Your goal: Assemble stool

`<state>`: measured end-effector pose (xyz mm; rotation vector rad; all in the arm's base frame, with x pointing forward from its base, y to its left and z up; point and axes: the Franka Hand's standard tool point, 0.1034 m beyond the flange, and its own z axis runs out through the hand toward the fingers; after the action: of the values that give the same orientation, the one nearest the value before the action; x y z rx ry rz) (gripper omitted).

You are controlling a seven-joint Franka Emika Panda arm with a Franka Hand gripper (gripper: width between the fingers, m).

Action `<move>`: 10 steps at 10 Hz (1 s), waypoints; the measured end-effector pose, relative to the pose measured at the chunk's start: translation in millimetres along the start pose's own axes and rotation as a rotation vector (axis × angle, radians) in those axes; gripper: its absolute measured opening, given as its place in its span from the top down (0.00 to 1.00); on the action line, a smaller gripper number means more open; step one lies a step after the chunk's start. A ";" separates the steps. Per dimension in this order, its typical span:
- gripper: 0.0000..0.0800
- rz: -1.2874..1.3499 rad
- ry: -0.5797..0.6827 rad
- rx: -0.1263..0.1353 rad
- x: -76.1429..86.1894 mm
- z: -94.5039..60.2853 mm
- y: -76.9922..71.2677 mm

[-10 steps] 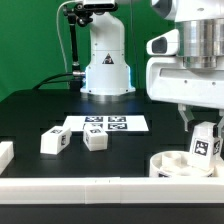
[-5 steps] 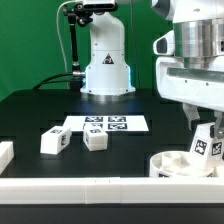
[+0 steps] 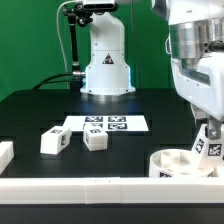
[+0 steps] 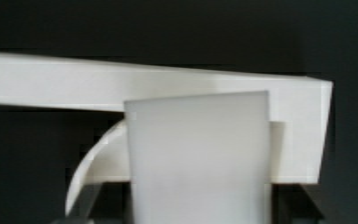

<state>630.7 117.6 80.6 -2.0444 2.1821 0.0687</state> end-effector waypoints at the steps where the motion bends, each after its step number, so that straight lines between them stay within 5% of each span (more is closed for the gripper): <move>1: 0.58 0.063 -0.008 0.004 0.2 0.9 0.5; 3: 0.58 0.224 -0.026 0.035 2.0 0.9 -2.8; 10: 0.58 0.377 -0.056 0.034 0.3 0.7 -3.2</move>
Offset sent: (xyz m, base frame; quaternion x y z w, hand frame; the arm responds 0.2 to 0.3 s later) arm 0.0015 -0.0042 0.0000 0.0018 0.0086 0.1881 0.9821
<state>633.9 117.2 80.1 -1.5687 2.4821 0.1277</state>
